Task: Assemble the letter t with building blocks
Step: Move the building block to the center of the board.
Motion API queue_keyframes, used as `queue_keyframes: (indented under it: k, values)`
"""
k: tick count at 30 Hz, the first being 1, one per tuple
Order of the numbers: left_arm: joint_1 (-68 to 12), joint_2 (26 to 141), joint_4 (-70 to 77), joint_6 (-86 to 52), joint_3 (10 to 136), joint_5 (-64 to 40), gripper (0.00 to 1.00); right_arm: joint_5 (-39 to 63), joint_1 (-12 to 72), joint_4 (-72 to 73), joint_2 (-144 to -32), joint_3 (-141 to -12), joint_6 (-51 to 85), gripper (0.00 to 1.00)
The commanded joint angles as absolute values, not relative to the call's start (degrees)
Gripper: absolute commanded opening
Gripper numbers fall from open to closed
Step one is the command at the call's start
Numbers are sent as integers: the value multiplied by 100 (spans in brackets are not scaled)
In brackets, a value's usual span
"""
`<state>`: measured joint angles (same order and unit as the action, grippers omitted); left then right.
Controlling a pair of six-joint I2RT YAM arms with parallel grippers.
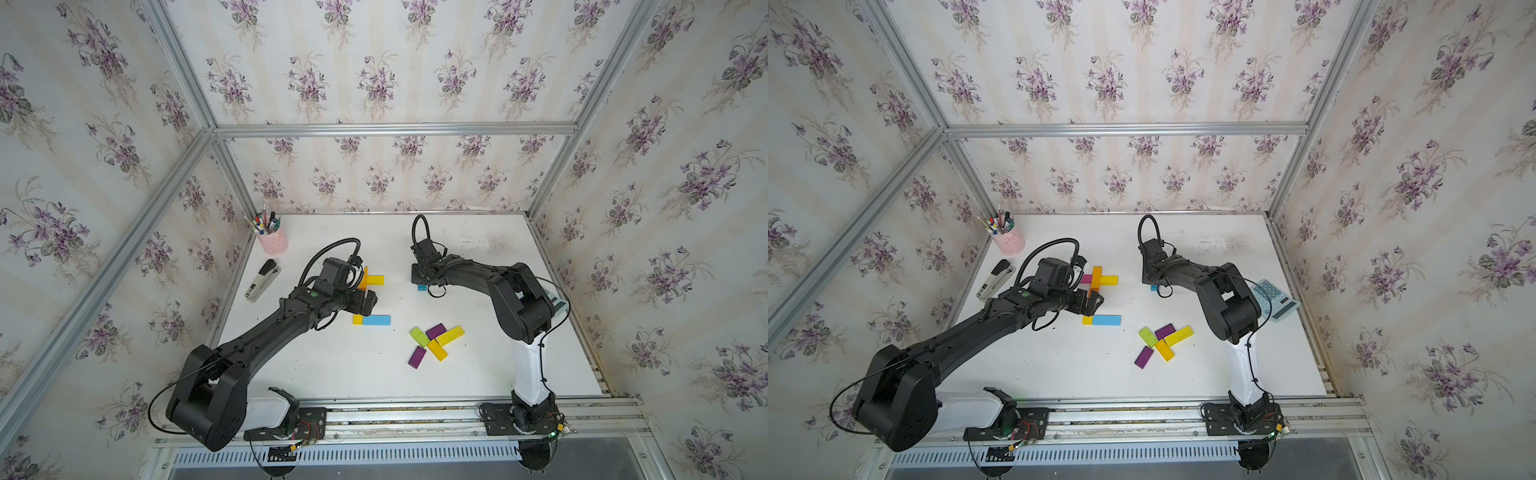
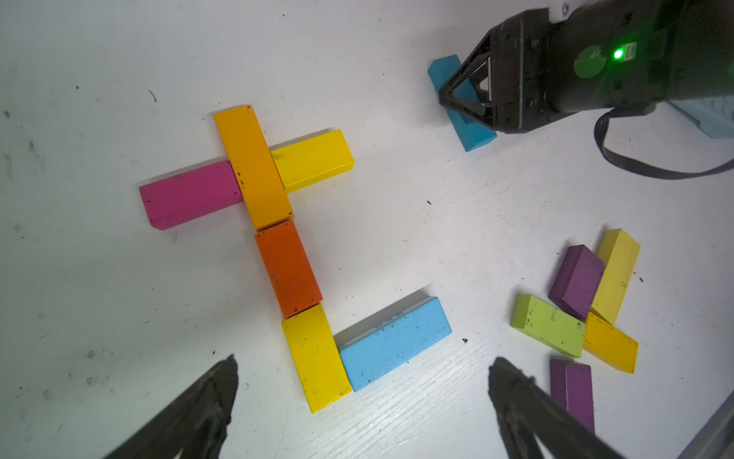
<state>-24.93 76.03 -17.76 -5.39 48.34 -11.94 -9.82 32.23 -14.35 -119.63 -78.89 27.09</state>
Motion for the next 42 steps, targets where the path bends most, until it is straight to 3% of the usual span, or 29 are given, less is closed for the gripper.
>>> queue_keyframes:
  k: [1,14,21,31,42]
  values:
    - [-2487,7541,-1574,-502,4795,-1085,100,-985,3217,-1652,-12041,-7888,2775,20]
    - [-2487,7490,-1556,-489,4791,-1279,100,-971,3217,-1573,-11971,-7787,2787,39]
    - [-2488,7521,-1584,-484,4825,-1331,100,-1062,3208,-1572,-11987,-7803,2796,41]
    - [-2489,7576,-1566,-480,4866,-1453,100,-1090,3173,-1608,-12006,-7827,2753,35]
    - [-2496,7621,-1582,-487,4886,-1483,100,-1032,3173,-1548,-12023,-7808,2715,42]
